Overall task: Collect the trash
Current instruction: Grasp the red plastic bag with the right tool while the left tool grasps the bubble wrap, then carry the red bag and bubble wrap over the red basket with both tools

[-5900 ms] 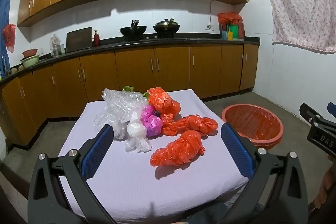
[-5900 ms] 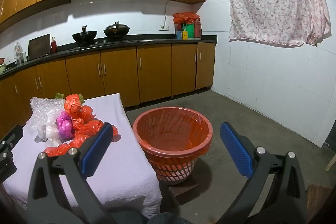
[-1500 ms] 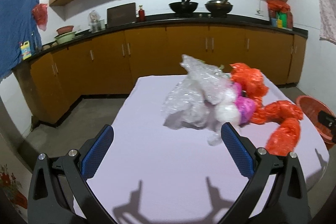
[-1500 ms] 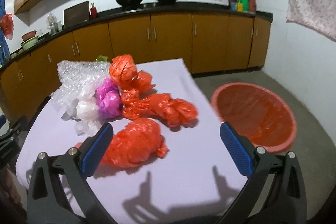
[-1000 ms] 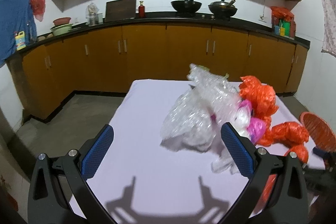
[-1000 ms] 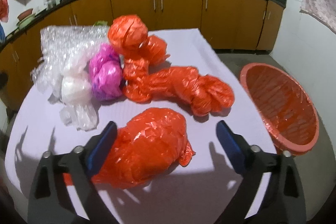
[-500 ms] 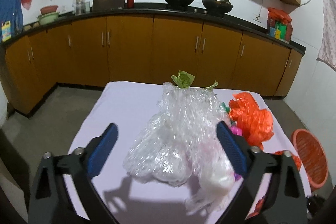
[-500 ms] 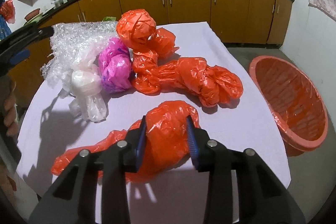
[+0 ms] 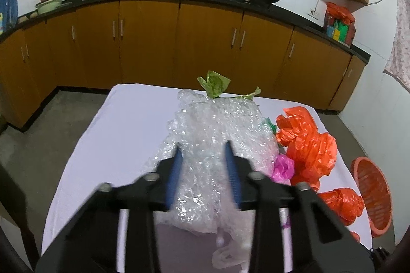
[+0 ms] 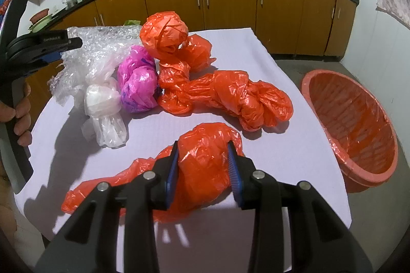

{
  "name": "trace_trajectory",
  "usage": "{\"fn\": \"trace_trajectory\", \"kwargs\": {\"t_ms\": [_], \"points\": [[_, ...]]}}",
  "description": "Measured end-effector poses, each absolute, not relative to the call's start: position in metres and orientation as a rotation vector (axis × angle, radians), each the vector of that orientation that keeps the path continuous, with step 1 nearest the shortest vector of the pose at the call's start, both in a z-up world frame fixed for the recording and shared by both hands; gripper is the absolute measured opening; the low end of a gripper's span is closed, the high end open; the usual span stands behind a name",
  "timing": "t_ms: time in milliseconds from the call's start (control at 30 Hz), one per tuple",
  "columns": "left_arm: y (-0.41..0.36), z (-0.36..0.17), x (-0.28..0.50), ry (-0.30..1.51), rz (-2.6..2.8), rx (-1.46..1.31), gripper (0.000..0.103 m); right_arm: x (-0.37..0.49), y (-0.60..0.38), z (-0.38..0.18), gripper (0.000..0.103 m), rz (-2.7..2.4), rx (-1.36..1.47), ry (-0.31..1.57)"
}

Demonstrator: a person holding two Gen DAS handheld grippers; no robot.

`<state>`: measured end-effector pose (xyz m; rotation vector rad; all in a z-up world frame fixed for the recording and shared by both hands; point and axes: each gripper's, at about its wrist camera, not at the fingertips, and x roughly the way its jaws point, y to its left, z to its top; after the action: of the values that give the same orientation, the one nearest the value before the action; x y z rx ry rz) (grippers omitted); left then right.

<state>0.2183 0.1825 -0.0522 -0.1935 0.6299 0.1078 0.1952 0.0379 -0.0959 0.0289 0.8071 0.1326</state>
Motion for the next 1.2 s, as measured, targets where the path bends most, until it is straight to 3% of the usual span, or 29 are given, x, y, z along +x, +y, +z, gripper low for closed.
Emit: {"fn": "trace_trajectory", "kwargs": {"t_ms": [100,233,1200], "points": [[0.182,-0.049,0.214,0.617,0.091,-0.184,0.008,0.194,0.038,-0.094,0.033,0.134,0.025,0.802],[0.18,-0.041,0.208,0.593,0.073,-0.172,0.004,0.193,0.037,-0.092,0.033,0.134,0.026,0.795],[0.131,0.048,0.144,0.363,-0.154,-0.143,0.003,0.16,0.005,-0.028,0.03,0.107,0.014,0.603]]}}
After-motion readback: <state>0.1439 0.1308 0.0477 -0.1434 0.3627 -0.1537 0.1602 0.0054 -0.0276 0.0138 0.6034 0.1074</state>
